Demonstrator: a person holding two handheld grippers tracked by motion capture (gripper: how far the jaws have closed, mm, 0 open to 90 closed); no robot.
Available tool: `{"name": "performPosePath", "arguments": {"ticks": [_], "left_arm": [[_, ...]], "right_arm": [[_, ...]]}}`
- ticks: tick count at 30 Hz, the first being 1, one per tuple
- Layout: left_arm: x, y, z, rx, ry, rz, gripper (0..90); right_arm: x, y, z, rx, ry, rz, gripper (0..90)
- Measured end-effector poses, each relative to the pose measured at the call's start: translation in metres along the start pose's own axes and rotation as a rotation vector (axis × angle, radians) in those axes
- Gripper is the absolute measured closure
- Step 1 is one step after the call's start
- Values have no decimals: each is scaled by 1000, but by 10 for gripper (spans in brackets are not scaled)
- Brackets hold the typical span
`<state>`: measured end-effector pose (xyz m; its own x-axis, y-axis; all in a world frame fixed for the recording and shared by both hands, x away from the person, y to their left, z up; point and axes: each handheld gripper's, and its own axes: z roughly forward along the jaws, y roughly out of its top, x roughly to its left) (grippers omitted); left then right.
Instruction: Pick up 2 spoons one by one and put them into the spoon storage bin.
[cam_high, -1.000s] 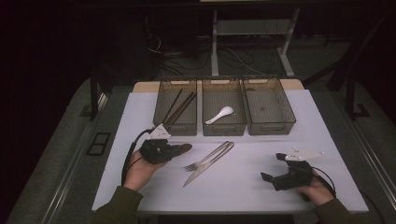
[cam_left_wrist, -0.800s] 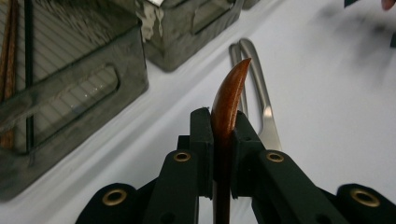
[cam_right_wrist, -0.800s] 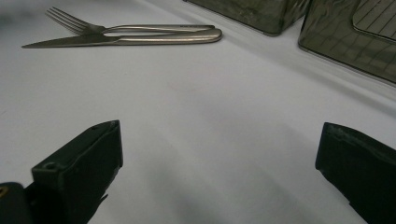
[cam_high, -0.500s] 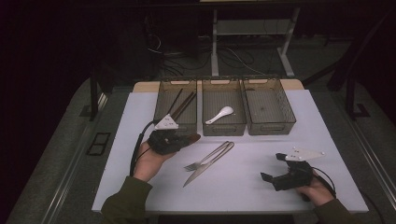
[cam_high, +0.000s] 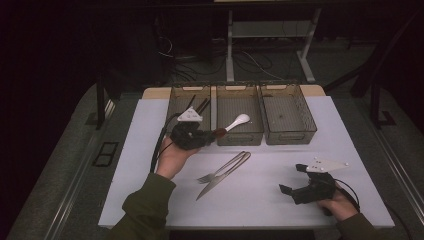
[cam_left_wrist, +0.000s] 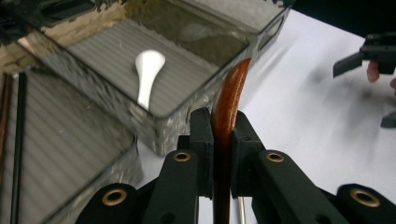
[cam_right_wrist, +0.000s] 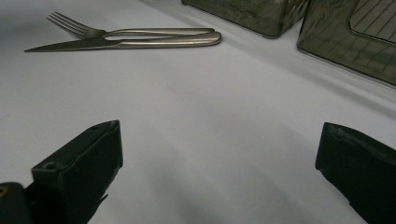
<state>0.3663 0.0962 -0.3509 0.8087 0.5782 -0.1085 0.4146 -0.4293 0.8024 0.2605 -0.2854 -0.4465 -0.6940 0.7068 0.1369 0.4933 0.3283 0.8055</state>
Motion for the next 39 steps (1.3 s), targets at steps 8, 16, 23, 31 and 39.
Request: {"name": "performPosePath", "arguments": {"ticks": [8, 16, 23, 31, 39], "left_arm": [[4, 30, 18, -7, 3, 14, 814], [8, 52, 43, 1, 4, 23, 814], [14, 69, 70, 5, 4, 33, 814], [21, 92, 97, 5, 10, 50, 813], [30, 100, 119, -22, 25, 13, 813]], "right_arm": [[0, 0, 0, -2, 4, 2, 4], [0, 0, -1, -8, 11, 4, 5], [0, 1, -2, -16, 15, 8, 4], [-1, 1, -3, -22, 19, 16, 4], [-2, 1, -4, -27, 25, 15, 4]]}}
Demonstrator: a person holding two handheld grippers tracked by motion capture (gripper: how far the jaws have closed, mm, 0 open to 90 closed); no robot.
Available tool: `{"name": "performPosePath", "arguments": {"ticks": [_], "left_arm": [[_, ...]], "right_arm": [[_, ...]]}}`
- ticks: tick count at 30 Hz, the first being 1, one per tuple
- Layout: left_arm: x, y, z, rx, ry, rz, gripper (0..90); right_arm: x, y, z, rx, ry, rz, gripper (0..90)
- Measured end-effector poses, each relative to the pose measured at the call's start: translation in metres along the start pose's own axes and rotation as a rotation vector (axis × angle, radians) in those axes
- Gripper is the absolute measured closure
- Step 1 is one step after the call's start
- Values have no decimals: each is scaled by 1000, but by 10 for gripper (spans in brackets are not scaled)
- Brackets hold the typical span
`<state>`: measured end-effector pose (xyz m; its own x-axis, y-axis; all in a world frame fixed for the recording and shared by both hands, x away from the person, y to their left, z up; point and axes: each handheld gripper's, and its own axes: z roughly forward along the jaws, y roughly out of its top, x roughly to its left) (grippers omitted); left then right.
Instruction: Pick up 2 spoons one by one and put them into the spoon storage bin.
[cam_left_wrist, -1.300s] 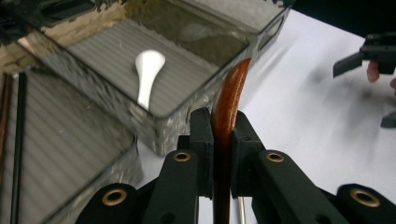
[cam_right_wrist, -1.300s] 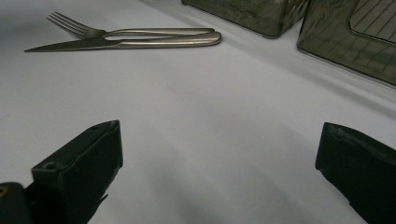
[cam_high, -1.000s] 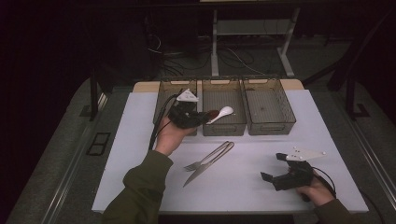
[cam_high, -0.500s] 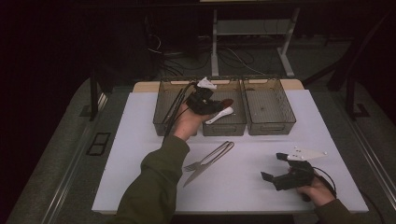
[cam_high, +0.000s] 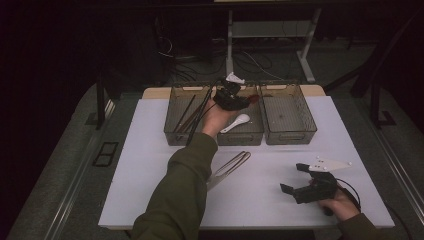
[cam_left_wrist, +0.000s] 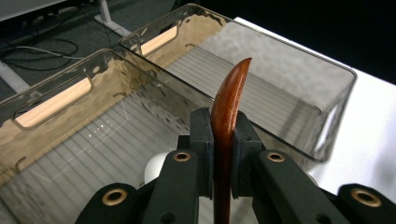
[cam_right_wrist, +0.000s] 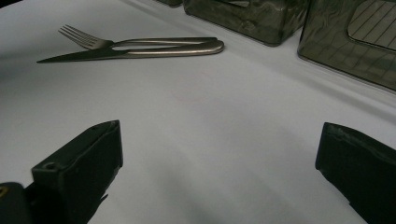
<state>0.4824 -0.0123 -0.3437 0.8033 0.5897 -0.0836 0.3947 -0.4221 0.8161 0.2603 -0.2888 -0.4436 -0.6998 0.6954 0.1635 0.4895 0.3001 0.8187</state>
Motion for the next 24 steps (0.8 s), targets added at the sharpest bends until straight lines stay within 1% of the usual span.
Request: {"name": "performPosePath", "arguments": {"ticks": [1, 2, 4, 5, 9, 11, 12, 13, 15, 16, 17, 18, 19, 24], "left_arm": [[1, 0, 3, -3, 1, -8, 812], [3, 0, 6, 2, -1, -3, 812], [2, 0, 12, -1, -2, -21, 812], [3, 0, 15, 3, -6, -13, 813], [2, -1, 26, -1, -13, -31, 812], [2, -3, 30, 16, -15, -29, 812], [1, -4, 34, 15, -19, -39, 811], [1, -6, 36, 27, -18, -35, 809], [0, -8, 39, 58, -5, -29, 804], [0, -9, 41, 62, -2, -32, 792], [-1, -10, 42, 68, 6, -46, 758], [-1, -10, 43, 79, 22, -41, 703], [-1, -10, 42, 82, 26, -40, 683], [-2, -8, 38, 72, 25, -33, 592]], "right_arm": [[0, 0, 0, -1, -1, -4, 4], [0, 0, 0, -1, 0, -2, 4], [0, 0, 0, -2, 2, -2, 4], [0, 0, -1, -2, 2, -1, 5], [-1, 0, -1, -3, 2, 1, 4], [-1, 0, -1, -3, 2, 0, 4], [-1, 0, -1, -4, 3, 0, 4], [-1, 0, -1, -4, 2, 0, 4], [-1, 0, -1, -4, 3, 2, 4], [-1, 0, -1, -4, 4, 3, 4], [-1, 0, -1, -4, 4, 3, 4], [-1, 0, -1, -3, 4, 2, 4], [-1, 0, -1, -3, 4, 2, 4], [-2, 0, -1, -1, 5, 1, 4]]}}
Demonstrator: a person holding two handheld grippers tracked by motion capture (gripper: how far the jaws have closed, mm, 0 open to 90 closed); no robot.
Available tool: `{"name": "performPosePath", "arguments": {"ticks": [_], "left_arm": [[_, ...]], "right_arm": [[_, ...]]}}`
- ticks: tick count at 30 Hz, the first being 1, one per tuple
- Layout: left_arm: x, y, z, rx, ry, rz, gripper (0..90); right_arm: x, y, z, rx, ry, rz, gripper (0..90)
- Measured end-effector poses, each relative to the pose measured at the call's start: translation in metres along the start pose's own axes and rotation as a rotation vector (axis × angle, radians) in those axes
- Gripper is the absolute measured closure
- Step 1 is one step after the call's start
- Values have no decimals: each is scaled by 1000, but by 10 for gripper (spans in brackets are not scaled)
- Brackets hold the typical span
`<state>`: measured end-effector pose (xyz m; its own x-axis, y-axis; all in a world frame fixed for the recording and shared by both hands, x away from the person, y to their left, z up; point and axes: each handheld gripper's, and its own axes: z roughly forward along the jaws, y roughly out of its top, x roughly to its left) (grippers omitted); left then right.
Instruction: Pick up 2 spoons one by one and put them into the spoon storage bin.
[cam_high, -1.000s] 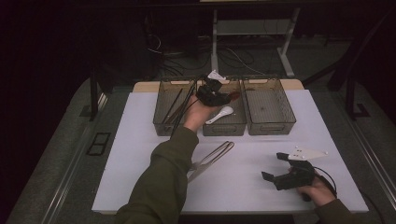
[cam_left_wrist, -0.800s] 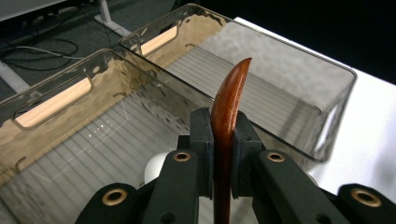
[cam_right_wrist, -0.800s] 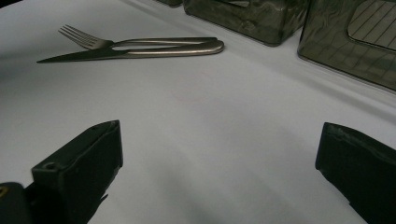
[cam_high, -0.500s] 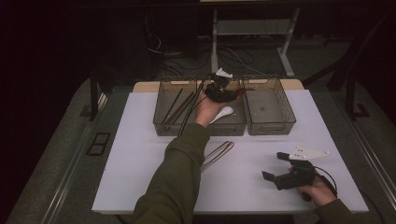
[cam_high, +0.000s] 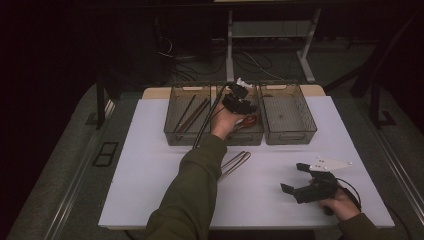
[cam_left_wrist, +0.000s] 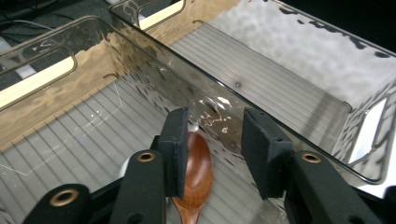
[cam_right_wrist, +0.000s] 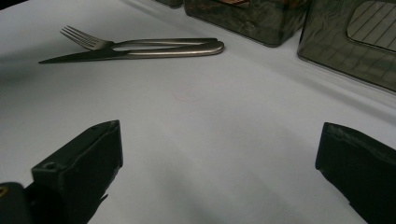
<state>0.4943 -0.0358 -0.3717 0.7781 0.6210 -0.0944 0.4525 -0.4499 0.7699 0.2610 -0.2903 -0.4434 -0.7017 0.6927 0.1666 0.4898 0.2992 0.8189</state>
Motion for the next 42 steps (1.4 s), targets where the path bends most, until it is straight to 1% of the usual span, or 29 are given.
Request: {"name": "performPosePath", "arguments": {"ticks": [1, 3, 7, 9, 10, 12, 13, 14, 15, 16, 20, 22, 23, 27, 32, 34, 35, 39, 42], "left_arm": [[0, 1, -2, -1, -2, 5, 580], [-1, 2, -6, -5, -14, 2, 550], [-6, 1, -15, -8, -30, 22, 495], [-9, 0, -20, -18, -42, 24, 473], [-9, -1, -22, -22, -49, 32, 465], [-12, -4, -27, -30, -59, 25, 449], [-12, -5, -29, -28, -65, 34, 442], [-12, -7, -32, -30, -68, 32, 433], [-13, -9, -34, -40, -70, 22, 428], [-14, -10, -37, -44, -72, 26, 426], [-17, -18, -49, -53, -79, 33, 405], [-18, -22, -55, -67, -107, 17, 399], [-19, -24, -58, -67, -117, 17, 391], [-26, -31, -69, -56, -118, 45, 363], [-32, -43, -82, -51, -122, 63, 356], [-33, -50, -87, -44, -118, 83, 356], [-36, -53, -89, -48, -114, 69, 356], [-37, -68, -98, -35, -109, 79, 356], [-40, -81, -104, -46, -103, 68, 356]], "right_arm": [[0, 0, 0, 1, -1, -2, 4], [0, 0, 0, 0, 0, -5, 4], [0, 0, 0, 3, 0, -1, 4], [0, 0, 0, 5, -3, -1, 4], [0, 0, 0, 4, -3, -2, 4], [0, 0, 1, 5, -4, -2, 4], [0, 0, 1, 6, -5, -3, 4], [0, 0, 1, 7, -5, -3, 4], [-1, 0, 1, 8, -4, -4, 4], [0, 0, 1, 7, -10, -4, 4], [-1, -1, 1, 8, -7, -3, 4], [-1, -1, 1, 8, -7, -4, 4], [-1, -1, 1, 9, -8, -2, 4], [0, -1, 1, 13, -9, -1, 4], [0, -1, 2, 15, -12, -1, 4], [0, -1, 2, 16, -13, -2, 4], [0, -1, 2, 17, -12, -3, 4], [0, -1, 2, 17, -14, -5, 4], [0, -1, 2, 19, -16, -7, 4]]}}
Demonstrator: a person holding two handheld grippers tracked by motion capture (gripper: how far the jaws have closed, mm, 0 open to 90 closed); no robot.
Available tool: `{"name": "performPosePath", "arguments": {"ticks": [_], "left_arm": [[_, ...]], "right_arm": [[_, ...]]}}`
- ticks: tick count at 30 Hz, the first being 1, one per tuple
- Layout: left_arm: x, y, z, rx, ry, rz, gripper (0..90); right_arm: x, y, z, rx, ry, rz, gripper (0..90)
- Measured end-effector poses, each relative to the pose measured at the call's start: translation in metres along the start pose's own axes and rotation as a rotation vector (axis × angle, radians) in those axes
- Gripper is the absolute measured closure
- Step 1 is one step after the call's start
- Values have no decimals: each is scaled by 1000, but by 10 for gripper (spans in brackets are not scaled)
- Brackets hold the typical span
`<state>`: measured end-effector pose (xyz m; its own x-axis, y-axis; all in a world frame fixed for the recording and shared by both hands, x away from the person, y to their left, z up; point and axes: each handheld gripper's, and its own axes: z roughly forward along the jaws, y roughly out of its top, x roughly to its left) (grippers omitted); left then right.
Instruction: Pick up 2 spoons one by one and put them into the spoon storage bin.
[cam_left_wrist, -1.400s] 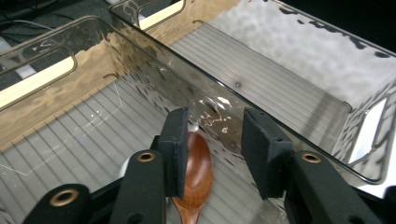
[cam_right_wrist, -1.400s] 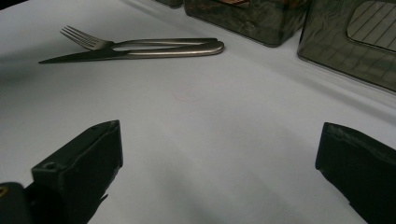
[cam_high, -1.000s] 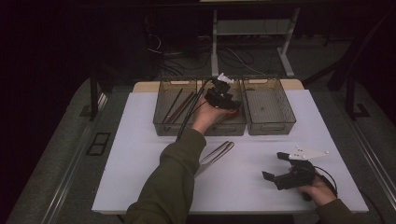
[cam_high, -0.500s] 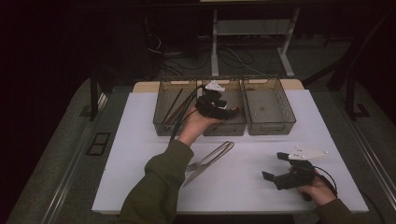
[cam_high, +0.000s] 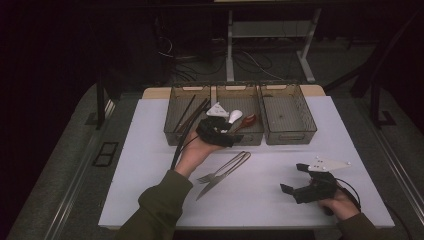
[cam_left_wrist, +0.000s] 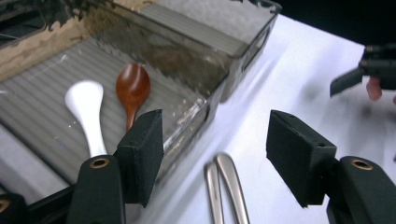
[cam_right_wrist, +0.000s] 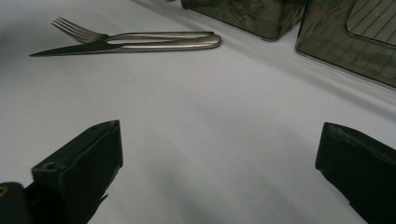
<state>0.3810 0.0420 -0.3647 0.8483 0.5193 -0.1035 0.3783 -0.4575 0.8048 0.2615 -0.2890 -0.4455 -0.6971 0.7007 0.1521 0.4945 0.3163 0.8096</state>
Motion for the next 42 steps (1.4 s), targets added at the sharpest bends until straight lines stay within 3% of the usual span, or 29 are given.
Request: {"name": "performPosePath", "arguments": {"ticks": [7, 17, 27, 35, 42], "left_arm": [[-5, -24, -12, 11, 16, -7, 361], [-15, -60, -30, -20, 53, -36, 421], [-19, -88, -36, 19, 78, -58, 532], [-17, -99, -31, 64, 81, -76, 613], [-17, -101, -17, 102, 68, -57, 683]], "right_arm": [[0, 0, 1, 2, -5, 3, 4], [1, 0, 0, -2, -5, -4, 4], [1, 0, 1, -3, -6, -6, 4], [2, 0, 1, -1, -5, -6, 4], [2, 0, 1, 2, -5, -6, 4]]}}
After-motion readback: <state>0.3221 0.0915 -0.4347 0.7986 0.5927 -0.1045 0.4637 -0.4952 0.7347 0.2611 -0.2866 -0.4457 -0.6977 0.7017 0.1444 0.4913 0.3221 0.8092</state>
